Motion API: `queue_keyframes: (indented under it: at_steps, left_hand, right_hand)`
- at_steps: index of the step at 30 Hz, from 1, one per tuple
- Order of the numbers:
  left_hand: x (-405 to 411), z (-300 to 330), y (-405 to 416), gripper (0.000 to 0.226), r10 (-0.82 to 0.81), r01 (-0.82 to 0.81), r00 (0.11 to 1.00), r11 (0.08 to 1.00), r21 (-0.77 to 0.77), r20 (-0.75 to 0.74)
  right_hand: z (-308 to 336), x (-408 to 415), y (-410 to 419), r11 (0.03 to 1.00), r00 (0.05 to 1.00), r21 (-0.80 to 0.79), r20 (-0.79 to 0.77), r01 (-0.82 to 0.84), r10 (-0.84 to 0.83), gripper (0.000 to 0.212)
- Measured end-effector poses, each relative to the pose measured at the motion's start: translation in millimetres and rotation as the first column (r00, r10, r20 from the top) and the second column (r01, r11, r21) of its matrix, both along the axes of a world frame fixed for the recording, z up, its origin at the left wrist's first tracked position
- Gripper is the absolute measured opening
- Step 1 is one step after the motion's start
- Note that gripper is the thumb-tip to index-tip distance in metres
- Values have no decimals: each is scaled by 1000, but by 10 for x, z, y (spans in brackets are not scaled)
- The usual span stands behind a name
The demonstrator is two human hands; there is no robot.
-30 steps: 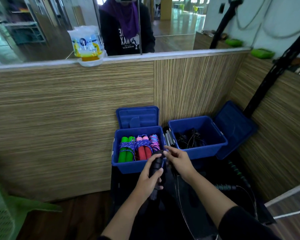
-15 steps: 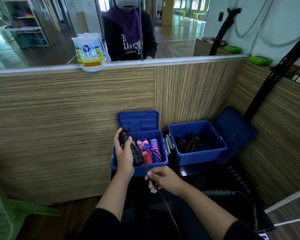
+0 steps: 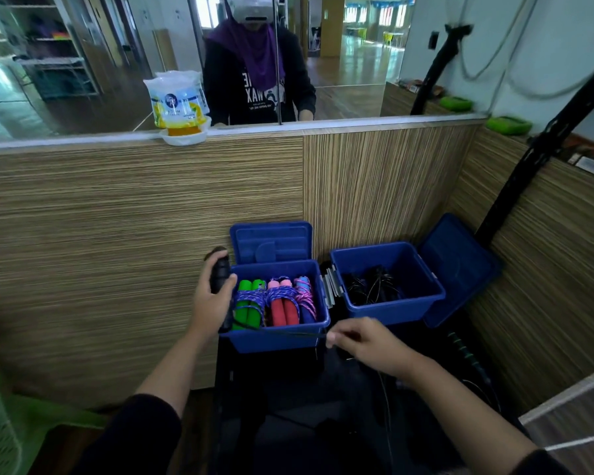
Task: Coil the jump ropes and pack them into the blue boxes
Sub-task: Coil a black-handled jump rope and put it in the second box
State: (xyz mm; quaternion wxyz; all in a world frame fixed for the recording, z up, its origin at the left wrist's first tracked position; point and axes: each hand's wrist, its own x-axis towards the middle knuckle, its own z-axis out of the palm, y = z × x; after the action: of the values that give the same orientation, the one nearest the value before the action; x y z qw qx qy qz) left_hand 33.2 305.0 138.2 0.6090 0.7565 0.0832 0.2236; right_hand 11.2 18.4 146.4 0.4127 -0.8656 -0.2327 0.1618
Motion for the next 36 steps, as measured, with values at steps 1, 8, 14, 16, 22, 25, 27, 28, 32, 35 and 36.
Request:
queue_keyframes:
  at_steps: [1,8,14,16,22,25,27,28,32,35,36]
  left_hand:
    - [-23,-27,-31,52,-60,61,998,995,80,-8]
    - [-236,7,-454,38,-430,494,867,809,319,-253]
    - [-466,11,-700,44,-555,650,760,664,369,-338]
    - [-562,96,-771,45,-585,668,744,655,353,-321]
    - [-758,345,-833,60,-629,666,741,642,381,-236]
    - [-734,417,-813,47,-577,586,804,724,365,-145]
    - [-699,482,-791,37,-511,507,855,792,339,-86]
    - [-679,508,-768,35,-466,458,883,828,323,-57]
    - [-495,447,-592,36,-213,205,977,950,235,11]
    - [-336,457,-442,41,4,-1,1000,973,231,-11]
    - [-293,450,-383,37,58,-45,997,967,252,-45]
  right_hand:
    - [82,24,16,1000,999,6,37,-10,10,22]
    - [465,273,163,991,971,120,238,-63,33,18]
    - [599,412,176,986,983,124,160,-112,91,13]
    - [634,448,165,983,985,109,101,-151,140,12]
    - [760,538,167,940,925,303,-289,-157,248,16]
    - [679,478,265,883,848,470,-470,4,247,20]
    - [550,394,364,847,837,526,-494,72,236,22]
    - [467,339,415,837,835,540,-499,90,232,23]
    - [92,56,594,860,837,481,-531,168,134,24]
    - [-141,-241,678,952,871,304,-477,34,121,16]
    - [-167,-329,687,970,896,240,-422,-32,135,13]
